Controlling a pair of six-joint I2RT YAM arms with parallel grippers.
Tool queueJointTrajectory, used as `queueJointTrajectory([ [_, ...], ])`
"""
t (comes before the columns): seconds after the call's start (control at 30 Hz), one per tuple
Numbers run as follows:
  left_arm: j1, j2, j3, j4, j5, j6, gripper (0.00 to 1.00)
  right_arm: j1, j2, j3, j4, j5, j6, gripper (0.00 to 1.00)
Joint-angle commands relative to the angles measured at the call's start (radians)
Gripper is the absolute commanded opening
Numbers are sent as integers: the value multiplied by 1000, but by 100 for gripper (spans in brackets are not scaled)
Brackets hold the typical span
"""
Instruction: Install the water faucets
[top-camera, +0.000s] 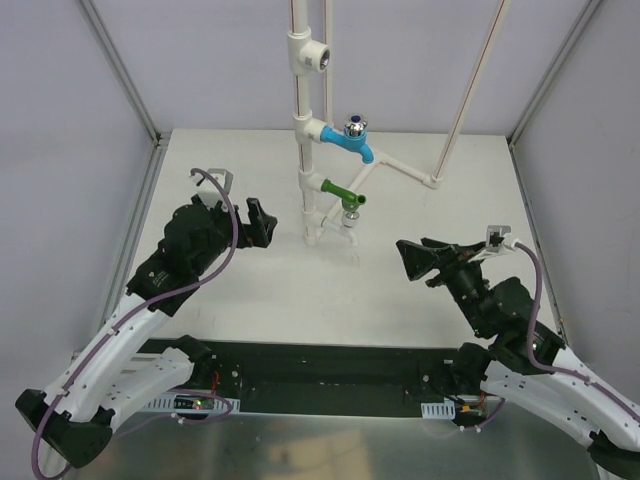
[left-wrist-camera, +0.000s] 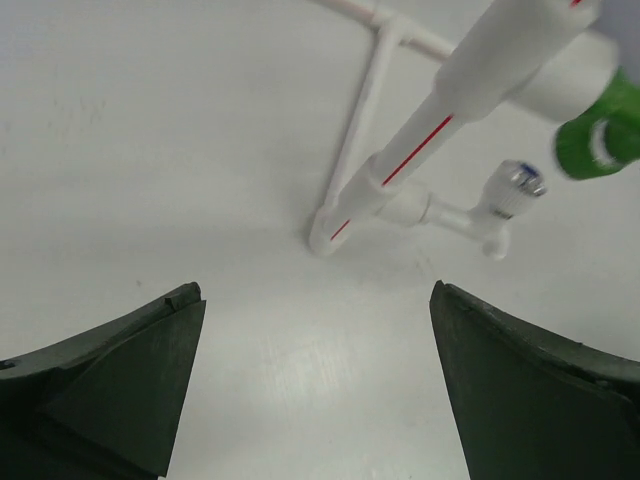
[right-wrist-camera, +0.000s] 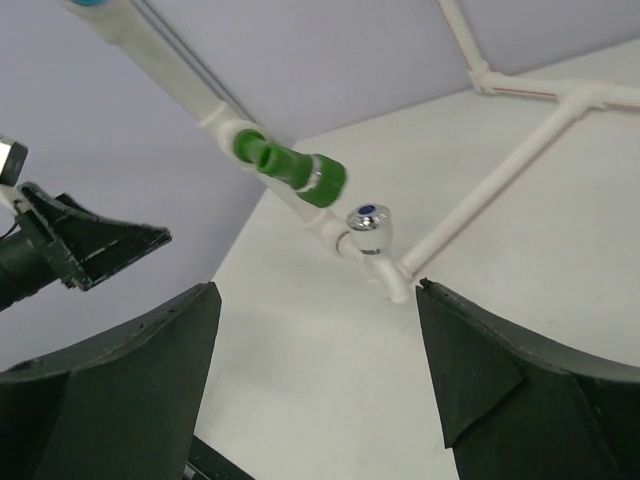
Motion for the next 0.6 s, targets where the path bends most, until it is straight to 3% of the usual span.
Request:
queueJointTrajectory([
  [0.0,3,-75,-98,-179,-127,-148,99,-3,9,-18,-120,175,107,87],
  [0.2,3,-213,-239,-183,-153,-231,99,-1,-31,-98,-197,268,181,87],
  [0.57,3,-270,-334,-202,-211,-243,99,-3,-65,-195,-251,317,259,87],
])
